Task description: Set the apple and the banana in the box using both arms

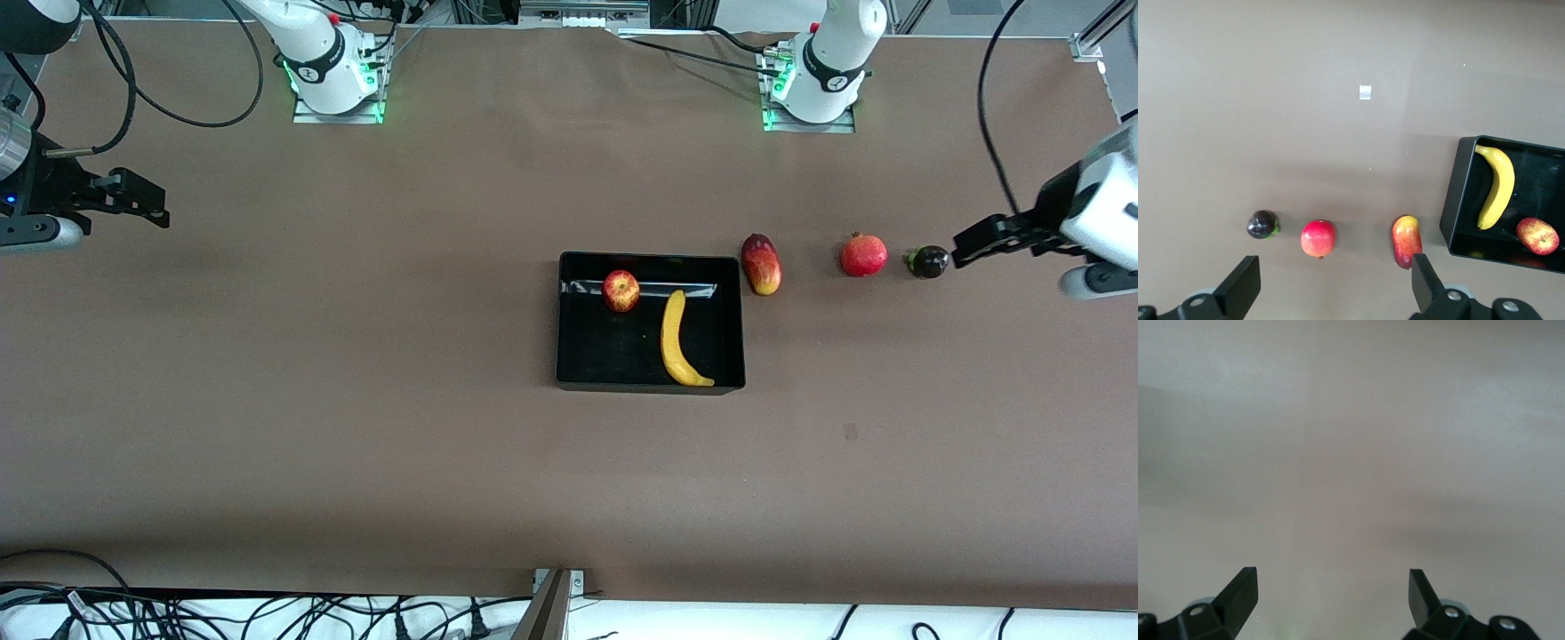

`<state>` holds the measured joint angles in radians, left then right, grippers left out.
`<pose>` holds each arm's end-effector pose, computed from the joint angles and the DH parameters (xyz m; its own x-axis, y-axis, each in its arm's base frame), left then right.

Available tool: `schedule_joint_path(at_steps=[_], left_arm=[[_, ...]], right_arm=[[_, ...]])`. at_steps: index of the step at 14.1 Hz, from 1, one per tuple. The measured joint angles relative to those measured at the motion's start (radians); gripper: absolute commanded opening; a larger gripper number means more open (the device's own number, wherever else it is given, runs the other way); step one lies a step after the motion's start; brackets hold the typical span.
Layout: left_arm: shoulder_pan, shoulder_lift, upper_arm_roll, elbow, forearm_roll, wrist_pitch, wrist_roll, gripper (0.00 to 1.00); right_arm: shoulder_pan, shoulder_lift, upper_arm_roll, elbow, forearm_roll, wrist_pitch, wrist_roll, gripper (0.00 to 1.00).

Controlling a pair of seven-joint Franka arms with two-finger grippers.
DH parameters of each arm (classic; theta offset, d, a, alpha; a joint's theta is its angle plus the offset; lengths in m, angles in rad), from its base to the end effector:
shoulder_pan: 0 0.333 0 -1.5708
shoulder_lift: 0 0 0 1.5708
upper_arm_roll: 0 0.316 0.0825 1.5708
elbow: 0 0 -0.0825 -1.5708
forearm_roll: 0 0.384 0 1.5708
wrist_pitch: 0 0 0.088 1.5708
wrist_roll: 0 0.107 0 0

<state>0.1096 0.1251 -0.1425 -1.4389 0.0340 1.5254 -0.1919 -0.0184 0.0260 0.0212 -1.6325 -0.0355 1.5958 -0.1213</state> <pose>0.5881 -0.0100 0.6117 0.9865 0.1603 -0.0335 0.1596 -0.9869 -0.0231 0.5616 -0.0023 0.5831 0.9900 0.1246 -0.0664 0.1266 -0.9916 0.0270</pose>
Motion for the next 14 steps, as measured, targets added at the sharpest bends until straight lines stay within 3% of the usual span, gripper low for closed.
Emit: schedule_joint_path(at_steps=[5, 9, 14], left_arm=[[-0.020, -0.098, 0.002, 0.005, 0.000, -0.043, 0.006, 1.00], [-0.048, -0.111, 0.010, 0.000, 0.000, -0.074, 0.006, 1.00], [-0.079, -0.111, 0.089, -0.005, 0.000, -0.093, 0.056, 1.00]], right_arm=[[0.000, 0.000, 0.000, 0.000, 0.000, 0.000, 0.000, 1.00], [-0.001, 0.000, 0.000, 0.000, 0.000, 0.000, 0.000, 1.00], [-0.001, 0.000, 0.000, 0.000, 0.000, 0.000, 0.000, 1.00]])
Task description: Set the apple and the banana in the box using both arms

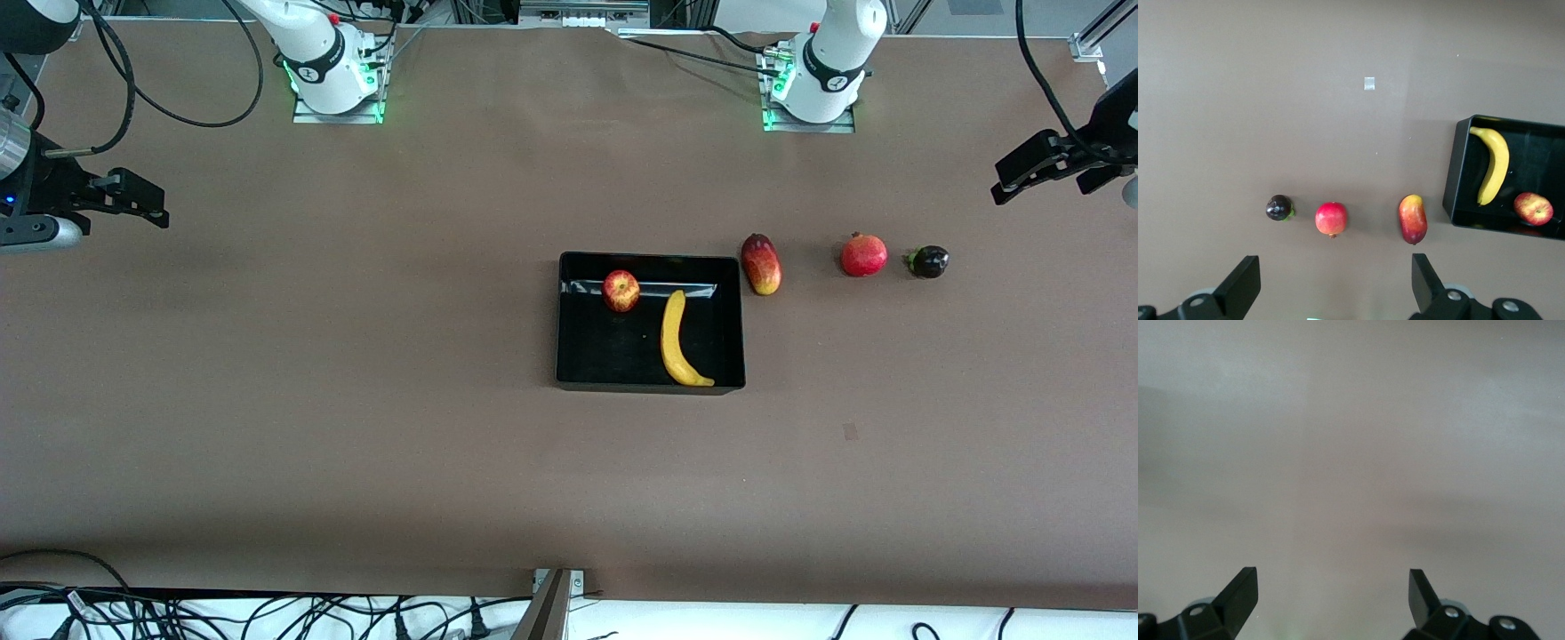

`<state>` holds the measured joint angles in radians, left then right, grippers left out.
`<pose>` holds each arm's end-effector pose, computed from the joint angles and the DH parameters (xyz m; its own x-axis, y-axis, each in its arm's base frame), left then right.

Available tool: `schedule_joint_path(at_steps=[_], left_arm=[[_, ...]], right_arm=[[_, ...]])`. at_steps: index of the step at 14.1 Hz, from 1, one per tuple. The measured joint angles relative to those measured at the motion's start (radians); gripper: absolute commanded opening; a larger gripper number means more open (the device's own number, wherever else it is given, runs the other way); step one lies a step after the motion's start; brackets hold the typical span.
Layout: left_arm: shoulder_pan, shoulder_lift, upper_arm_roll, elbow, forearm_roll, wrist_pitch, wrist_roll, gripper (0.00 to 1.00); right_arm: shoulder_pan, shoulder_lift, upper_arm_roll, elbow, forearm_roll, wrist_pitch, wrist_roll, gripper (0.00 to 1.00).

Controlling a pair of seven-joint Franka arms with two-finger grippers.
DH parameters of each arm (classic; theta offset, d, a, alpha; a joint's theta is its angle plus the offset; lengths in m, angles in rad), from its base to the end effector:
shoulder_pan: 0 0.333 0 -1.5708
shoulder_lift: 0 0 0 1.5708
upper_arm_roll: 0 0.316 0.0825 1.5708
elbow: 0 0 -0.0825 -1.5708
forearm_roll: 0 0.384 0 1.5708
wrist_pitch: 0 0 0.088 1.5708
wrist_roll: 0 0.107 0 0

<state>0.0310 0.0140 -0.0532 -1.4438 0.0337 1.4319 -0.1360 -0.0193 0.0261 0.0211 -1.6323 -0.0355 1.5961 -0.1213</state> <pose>0.5443 -0.0079 0.6639 0.9928 0.1181 -0.0211 0.1173 -0.9924 -0.0359 0.5616 -0.0028 0.5831 0.9901 0.1236 -0.0660 0.1256 -0.9917 0.0270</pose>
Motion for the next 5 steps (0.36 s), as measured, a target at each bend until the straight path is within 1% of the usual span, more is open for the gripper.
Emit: schedule_joint_path(at_steps=[5], left_arm=[[-0.012, -0.004, 0.008, -0.004, -0.016, -0.001, 0.016, 1.00]], right_arm=[[-0.002, 0.000, -0.001, 0.000, 0.000, 0.000, 0.000, 1.00]])
